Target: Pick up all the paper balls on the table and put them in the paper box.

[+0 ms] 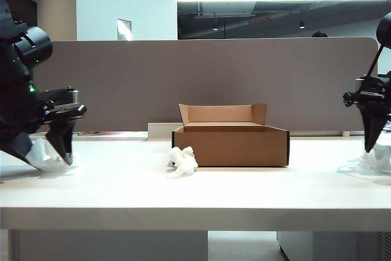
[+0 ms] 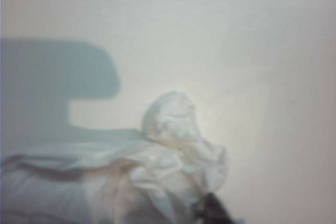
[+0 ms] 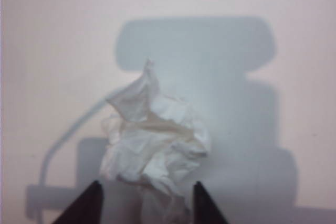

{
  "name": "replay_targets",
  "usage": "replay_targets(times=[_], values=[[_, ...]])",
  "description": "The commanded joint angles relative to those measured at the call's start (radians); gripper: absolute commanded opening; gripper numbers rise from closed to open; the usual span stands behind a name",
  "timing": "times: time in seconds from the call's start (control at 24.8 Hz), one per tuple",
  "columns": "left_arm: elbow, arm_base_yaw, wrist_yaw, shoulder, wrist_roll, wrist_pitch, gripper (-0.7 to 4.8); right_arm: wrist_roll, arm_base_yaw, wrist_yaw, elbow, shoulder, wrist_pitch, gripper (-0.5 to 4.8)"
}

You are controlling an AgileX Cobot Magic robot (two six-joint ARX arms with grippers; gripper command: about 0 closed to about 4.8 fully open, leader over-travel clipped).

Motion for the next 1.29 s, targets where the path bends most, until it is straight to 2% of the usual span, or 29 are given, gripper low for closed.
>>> replay_targets(times=[0.04,0.08,0.12,0.16,0.28,0.4,0.48,0.73,0.85,0.97,1.17,1.25,1.29], values=[[0.003,-0.003,0.002,-0.003,0.004,0.027,1.06,-0.003,0.0,0.001,0.004,-0.005,0.013,1.97],[0.003,-0.003,0.002,-0.003,0.004,0.026,0.9,-0.003,0.0,0.001,0.004,-0.005,0.015,1.96],[0.003,-0.003,0.002,-0.003,0.005,0.029,0.72,-0.003,0.0,0.001,0.004,-0.005,0.016,1.41],[0.003,-0.003,0.002,-0.003,0.004,0.034,0.44,-0.003,0.0,0.001,0.004,-0.005,0.017,0.46],[0.003,-0.003,0.002,-0.003,0.004,0.041,-0.06,-0.003,0.0,0.0,0.004,-0.005,0.027,-0.03],[0.003,-0.003,0.007,-0.008,0.003,0.058,-0.06,-0.003,0.0,-0.003,0.004,-0.005,0.043,-0.05],[0.003,-0.003,0.05,-0.033,0.003,0.079,-0.06,-0.003,0.0,-0.035,0.015,-0.005,0.048,-0.05],[0.003,-0.011,0.118,-0.127,-0.024,0.178,-0.06,0.002,0.018,-0.179,0.104,-0.006,0.045,-0.05],[0.003,-0.028,0.188,-0.162,-0.027,0.262,-0.06,0.002,0.035,-0.242,0.162,-0.006,0.042,-0.05],[0.003,-0.068,0.237,-0.166,-0.035,0.353,-0.06,0.002,0.074,-0.271,0.211,-0.006,0.047,-0.05],[0.003,-0.199,0.204,-0.132,-0.043,0.542,-0.06,0.001,0.188,-0.295,0.238,-0.005,0.144,-0.05],[0.009,-0.247,0.203,-0.076,-0.045,0.658,-0.06,0.0,0.235,-0.293,0.238,-0.003,0.182,-0.05],[0.033,-0.261,0.203,-0.038,-0.053,0.668,-0.06,0.001,0.256,-0.293,0.238,-0.003,0.198,-0.05]])
